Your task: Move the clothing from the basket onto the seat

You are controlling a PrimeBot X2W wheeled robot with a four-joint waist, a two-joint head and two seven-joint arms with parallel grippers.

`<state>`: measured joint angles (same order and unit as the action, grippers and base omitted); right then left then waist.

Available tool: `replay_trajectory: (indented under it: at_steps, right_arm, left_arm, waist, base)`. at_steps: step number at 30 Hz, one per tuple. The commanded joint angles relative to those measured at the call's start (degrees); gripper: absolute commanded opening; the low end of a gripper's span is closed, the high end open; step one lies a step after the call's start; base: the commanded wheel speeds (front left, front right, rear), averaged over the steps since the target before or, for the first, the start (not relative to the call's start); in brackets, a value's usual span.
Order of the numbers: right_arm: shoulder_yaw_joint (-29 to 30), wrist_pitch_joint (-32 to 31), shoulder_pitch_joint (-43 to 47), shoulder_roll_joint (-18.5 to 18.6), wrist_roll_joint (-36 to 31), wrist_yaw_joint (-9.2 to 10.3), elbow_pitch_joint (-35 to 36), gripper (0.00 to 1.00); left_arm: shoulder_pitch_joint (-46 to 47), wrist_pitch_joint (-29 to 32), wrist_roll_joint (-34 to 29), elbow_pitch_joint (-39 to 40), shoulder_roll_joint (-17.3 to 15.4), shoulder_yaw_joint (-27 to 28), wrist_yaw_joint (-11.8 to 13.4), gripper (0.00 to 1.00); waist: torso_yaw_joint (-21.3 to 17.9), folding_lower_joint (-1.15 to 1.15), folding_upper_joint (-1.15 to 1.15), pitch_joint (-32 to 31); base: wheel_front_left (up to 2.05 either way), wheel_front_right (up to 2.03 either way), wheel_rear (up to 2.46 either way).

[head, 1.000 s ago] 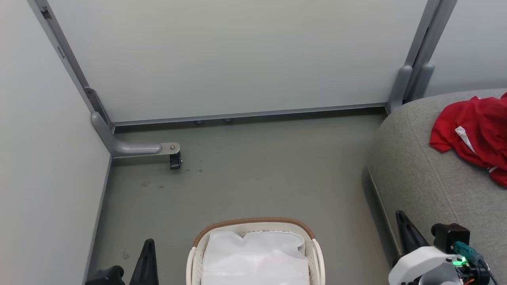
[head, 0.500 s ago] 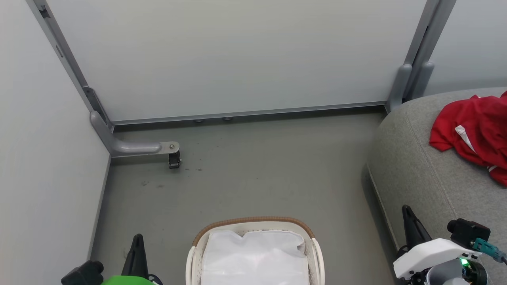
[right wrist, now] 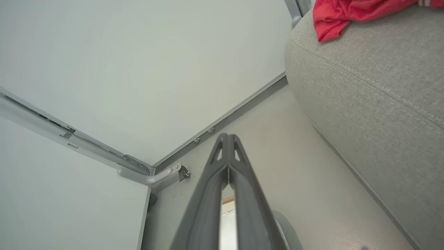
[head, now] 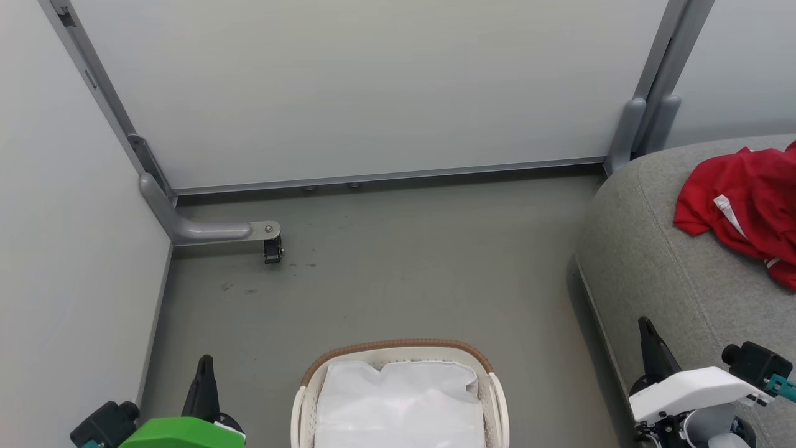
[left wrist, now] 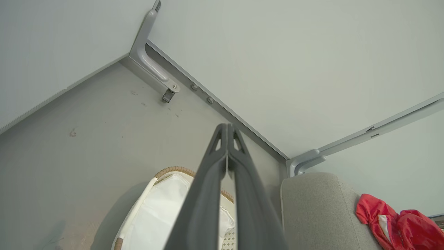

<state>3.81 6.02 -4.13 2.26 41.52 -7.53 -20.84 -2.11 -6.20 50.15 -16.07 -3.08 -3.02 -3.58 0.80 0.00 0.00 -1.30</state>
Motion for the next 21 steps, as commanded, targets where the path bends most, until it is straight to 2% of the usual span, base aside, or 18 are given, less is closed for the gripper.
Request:
replay_trajectory:
  at_steps: [1, 21]
  right_arm:
    - [0.3, -0.4, -1.3, 0.4, 2.1, 0.02, 1.1, 0.00]
    - [1.1, -4.1, -1.7, 0.5, 16.8, 0.03, 2.9, 0.00]
  left_arm:
    - [1.9, 0.4, 1.7, 0.9, -0.1, 0.7, -0.5, 0.00]
    - [4.0, 4.2, 13.9, 1.3, 0.0, 3.4, -1.5, 0.00]
  waist:
    - [0.0, 0.00, 0.00, 0.0]
    - [-0.2, 0.00, 0.00, 0.4]
  base:
    - [0.00, 0.00, 0.00]
    - [0.00, 0.00, 0.00]
